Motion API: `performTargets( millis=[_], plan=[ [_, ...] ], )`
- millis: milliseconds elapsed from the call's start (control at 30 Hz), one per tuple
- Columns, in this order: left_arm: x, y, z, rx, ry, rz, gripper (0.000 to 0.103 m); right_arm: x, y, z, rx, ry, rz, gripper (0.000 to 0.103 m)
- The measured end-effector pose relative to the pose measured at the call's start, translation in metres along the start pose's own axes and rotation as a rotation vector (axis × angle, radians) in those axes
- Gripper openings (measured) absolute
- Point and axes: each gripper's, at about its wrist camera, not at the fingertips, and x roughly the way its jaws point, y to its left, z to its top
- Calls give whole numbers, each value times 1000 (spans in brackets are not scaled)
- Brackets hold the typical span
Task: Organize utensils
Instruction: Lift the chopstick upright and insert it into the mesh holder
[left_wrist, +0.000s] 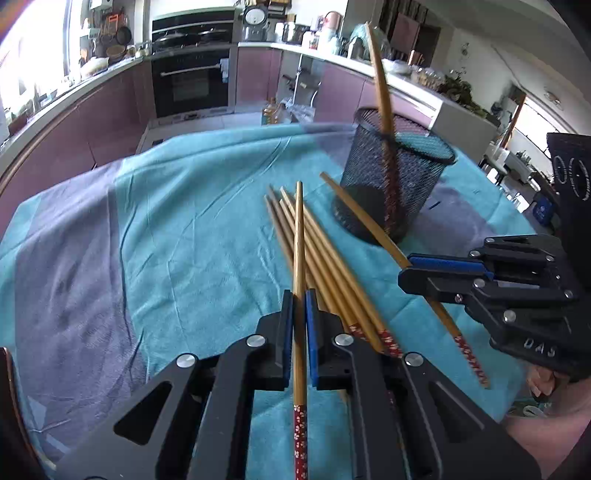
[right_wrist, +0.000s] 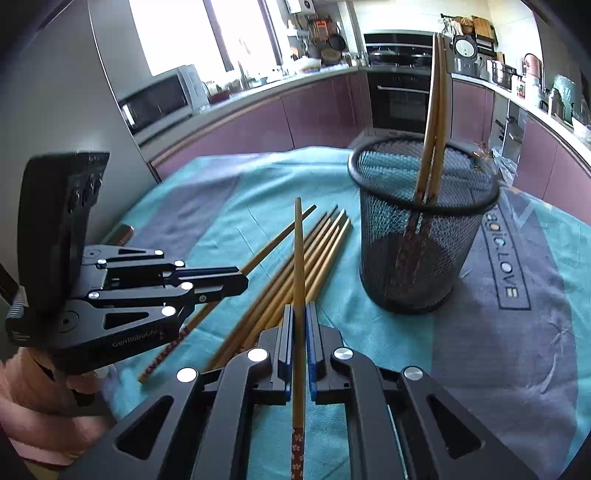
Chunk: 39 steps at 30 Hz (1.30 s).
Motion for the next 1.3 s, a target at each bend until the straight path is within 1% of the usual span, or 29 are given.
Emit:
performTargets(
  millis=[133, 267, 333, 567, 700, 900, 1000, 1300],
  plan=[
    [-20, -2, 6, -2, -41, -33, 7, -16, 0, 3, -15, -35, -4, 6],
    [-39, -7, 12, 2, -83, -66, 7, -35, -3, 6, -12, -85, -3, 6],
    [-50, -9, 16, 5, -106, -94, 7, -44, -5, 8, -10, -115, -3, 6],
    [-92, -18, 28, 26, -193, -139, 7, -71, -13, 20, 4, -197, 10, 6],
    [-110, -22, 39, 27, -241, -171, 7, -83, -17, 28, 1, -238, 0, 6],
    [-122, -26, 59, 19, -296, -180, 7, -100, -18, 44, -11, -294, -14, 6],
    [-127, -29, 71, 22, -328, -171, 7, -110, -21, 54, -18, -324, -17, 6],
    [-141, -46, 112, 36, -407, -202, 7, -130, -27, 83, -37, -408, -50, 6]
  ],
)
